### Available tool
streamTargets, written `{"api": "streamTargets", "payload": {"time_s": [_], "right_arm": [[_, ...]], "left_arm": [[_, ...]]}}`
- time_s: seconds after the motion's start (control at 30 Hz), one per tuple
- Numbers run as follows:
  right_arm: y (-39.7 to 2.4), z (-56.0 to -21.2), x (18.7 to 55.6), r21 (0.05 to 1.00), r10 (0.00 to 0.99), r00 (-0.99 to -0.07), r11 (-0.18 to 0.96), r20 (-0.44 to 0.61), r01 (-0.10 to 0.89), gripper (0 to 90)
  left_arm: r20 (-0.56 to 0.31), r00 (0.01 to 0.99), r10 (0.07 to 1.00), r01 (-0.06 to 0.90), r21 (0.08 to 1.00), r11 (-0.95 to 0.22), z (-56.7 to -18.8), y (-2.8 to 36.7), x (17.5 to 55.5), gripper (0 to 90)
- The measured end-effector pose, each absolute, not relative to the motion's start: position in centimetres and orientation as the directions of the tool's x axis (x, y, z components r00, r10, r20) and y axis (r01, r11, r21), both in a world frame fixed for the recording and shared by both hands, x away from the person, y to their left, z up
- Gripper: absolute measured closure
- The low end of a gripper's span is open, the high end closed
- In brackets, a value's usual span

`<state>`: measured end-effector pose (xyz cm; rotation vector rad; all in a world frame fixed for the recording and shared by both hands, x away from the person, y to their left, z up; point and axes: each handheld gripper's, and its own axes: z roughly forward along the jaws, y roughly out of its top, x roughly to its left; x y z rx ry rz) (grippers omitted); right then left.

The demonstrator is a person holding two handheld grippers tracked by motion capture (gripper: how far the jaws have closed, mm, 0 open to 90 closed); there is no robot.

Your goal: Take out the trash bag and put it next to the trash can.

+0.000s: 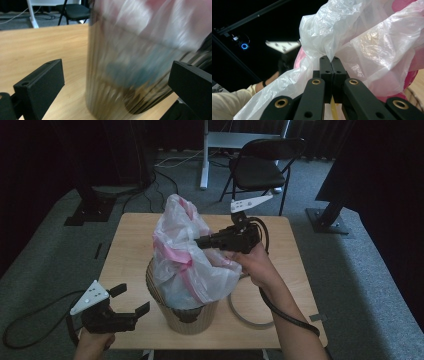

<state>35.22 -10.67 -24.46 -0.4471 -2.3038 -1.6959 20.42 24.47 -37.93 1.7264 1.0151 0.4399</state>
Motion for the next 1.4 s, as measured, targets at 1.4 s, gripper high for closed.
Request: {"api": "streamTargets", "payload": {"time_s": [1.4], "right_arm": [[-17.2,-10.7,36.7,0.956,0.198,-0.939,0.028,0.281,0.292,90.0]], "left_arm": [[-0.185,0.420,0.888,0.714,0.672,-0.198,-53.2,25.9,23.9,0.0]]}}
